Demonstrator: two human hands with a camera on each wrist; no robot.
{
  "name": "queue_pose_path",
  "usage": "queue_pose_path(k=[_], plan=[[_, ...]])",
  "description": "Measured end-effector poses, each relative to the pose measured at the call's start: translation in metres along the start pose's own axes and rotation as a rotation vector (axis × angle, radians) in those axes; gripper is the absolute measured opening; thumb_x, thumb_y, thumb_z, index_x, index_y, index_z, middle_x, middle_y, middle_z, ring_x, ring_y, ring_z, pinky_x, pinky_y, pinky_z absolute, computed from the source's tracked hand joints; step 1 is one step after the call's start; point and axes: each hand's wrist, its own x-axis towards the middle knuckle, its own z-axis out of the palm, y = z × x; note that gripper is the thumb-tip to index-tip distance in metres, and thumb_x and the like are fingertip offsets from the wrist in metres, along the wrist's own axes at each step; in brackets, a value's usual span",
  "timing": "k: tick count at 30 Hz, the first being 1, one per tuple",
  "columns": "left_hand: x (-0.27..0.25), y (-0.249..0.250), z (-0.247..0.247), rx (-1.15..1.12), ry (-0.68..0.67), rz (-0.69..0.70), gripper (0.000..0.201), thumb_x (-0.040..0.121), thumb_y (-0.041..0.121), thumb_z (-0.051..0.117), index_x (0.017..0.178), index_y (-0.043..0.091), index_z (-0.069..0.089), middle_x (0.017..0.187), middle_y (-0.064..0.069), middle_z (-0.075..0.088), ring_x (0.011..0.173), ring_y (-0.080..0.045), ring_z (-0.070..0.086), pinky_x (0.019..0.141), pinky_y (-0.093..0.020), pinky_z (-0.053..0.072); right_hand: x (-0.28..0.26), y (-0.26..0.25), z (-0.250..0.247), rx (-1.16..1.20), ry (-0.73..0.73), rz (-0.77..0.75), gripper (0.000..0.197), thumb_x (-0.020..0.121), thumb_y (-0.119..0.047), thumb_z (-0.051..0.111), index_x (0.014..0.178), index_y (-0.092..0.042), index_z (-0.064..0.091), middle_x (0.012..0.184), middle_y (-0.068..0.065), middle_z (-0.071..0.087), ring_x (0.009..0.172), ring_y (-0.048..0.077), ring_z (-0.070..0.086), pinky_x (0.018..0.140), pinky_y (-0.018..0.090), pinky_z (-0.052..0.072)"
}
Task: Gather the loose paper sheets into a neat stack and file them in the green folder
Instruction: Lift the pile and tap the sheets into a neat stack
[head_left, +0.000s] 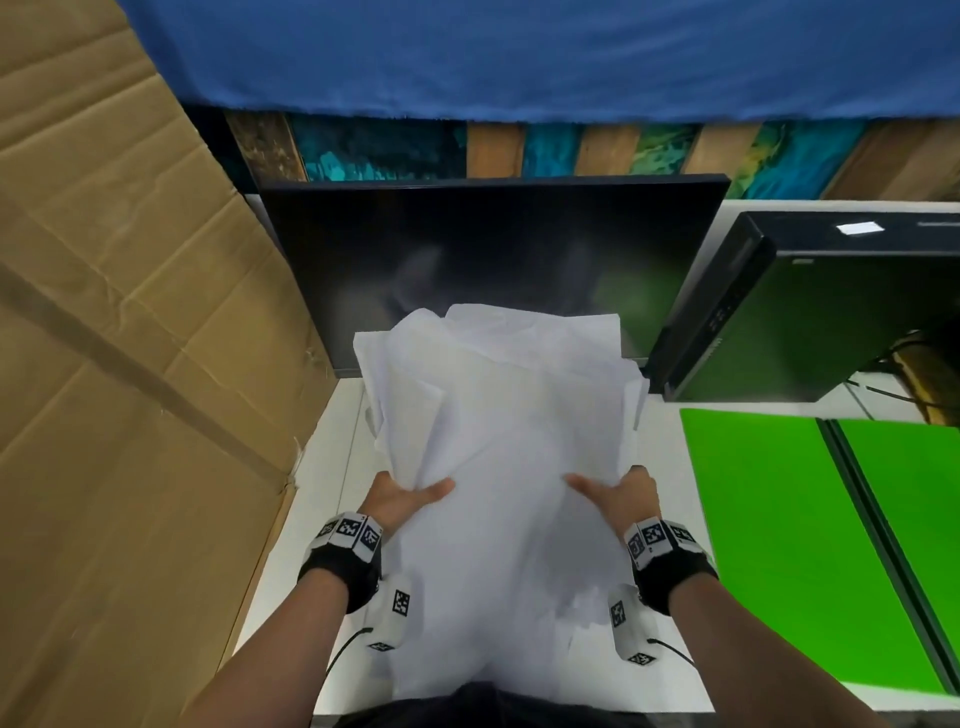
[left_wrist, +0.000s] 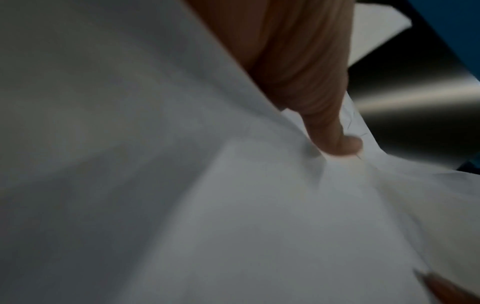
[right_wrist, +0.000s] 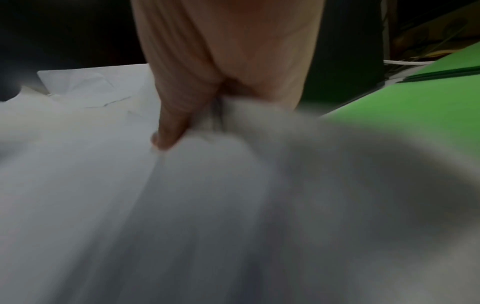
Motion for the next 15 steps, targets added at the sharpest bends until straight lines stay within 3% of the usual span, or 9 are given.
queue_pose_path(k=[3, 6, 8, 10, 11, 13, 15], plan=[[0.007, -0.003, 0.002, 0.074, 0.002, 0.077, 0.101, 0.035, 0.040, 0.091, 0.123, 0.006, 0.053, 0.117, -0.010, 0.065, 0.111, -0.029, 0.061, 0.098, -0.044, 0.049, 0.008, -0.002, 0.001, 0.021, 0.029, 0.024, 0.090, 0.058, -0.058, 0.080, 0.116, 0.005, 0.051, 0.118, 0.019, 0.060, 0.111, 0.036, 0.058, 0.085, 0.037, 0.048], [0.000, 0.005, -0.003, 0.023, 0.038, 0.136, 0.078, 0.054, 0.024, 0.090, 0.121, 0.003, 0.056, 0.115, -0.010, 0.065, 0.107, -0.027, 0.062, 0.095, -0.037, 0.049, 0.021, 0.010, -0.001, 0.106, -0.089, 0.014, 0.103, 0.037, -0.067, 0.083, 0.111, 0.000, 0.059, 0.107, 0.013, 0.068, 0.099, 0.030, 0.066, 0.083, 0.036, 0.055], [-0.007, 0.014, -0.009, -0.004, 0.076, 0.194, 0.056, 0.068, 0.010, 0.083, 0.117, 0.003, 0.058, 0.110, -0.009, 0.064, 0.102, -0.024, 0.060, 0.090, -0.031, 0.045, 0.024, 0.019, -0.005, 0.155, -0.225, 0.005, 0.078, 0.041, -0.055, 0.088, 0.098, -0.007, 0.064, 0.099, 0.009, 0.071, 0.090, 0.023, 0.068, 0.080, 0.035, 0.057], [-0.011, 0.022, -0.015, -0.067, 0.091, 0.257, 0.035, 0.075, 0.006, 0.077, 0.106, 0.008, 0.061, 0.103, -0.010, 0.065, 0.099, -0.024, 0.060, 0.087, -0.029, 0.044, 0.019, 0.023, -0.008, 0.215, -0.373, -0.001, 0.048, 0.055, -0.031, 0.091, 0.089, -0.010, 0.064, 0.098, 0.008, 0.072, 0.090, 0.022, 0.068, 0.081, 0.034, 0.055], [-0.014, 0.027, -0.015, -0.096, 0.106, 0.292, 0.026, 0.078, 0.005, 0.074, 0.101, 0.009, 0.061, 0.099, -0.009, 0.064, 0.096, -0.024, 0.060, 0.086, -0.029, 0.044, 0.018, 0.025, -0.009, 0.219, -0.424, -0.023, 0.044, 0.057, -0.027, 0.091, 0.087, -0.009, 0.064, 0.096, 0.009, 0.071, 0.090, 0.023, 0.067, 0.082, 0.034, 0.054], [-0.022, 0.038, -0.013, -0.140, 0.128, 0.345, 0.017, 0.082, 0.007, 0.071, 0.094, 0.009, 0.060, 0.090, -0.006, 0.064, 0.090, -0.022, 0.059, 0.083, -0.027, 0.042, 0.018, 0.020, -0.007, 0.229, -0.390, -0.065, 0.047, 0.057, -0.024, 0.091, 0.092, -0.004, 0.065, 0.094, 0.012, 0.071, 0.089, 0.024, 0.067, 0.082, 0.036, 0.054], [-0.030, 0.051, -0.010, -0.200, 0.133, 0.371, 0.007, 0.084, 0.008, 0.068, 0.085, 0.011, 0.062, 0.080, 0.000, 0.064, 0.085, -0.021, 0.059, 0.082, -0.027, 0.042, 0.017, 0.004, -0.009, 0.378, -0.224, -0.110, 0.051, 0.062, -0.019, 0.088, 0.104, -0.004, 0.065, 0.102, 0.013, 0.071, 0.094, 0.026, 0.068, 0.083, 0.035, 0.055]])
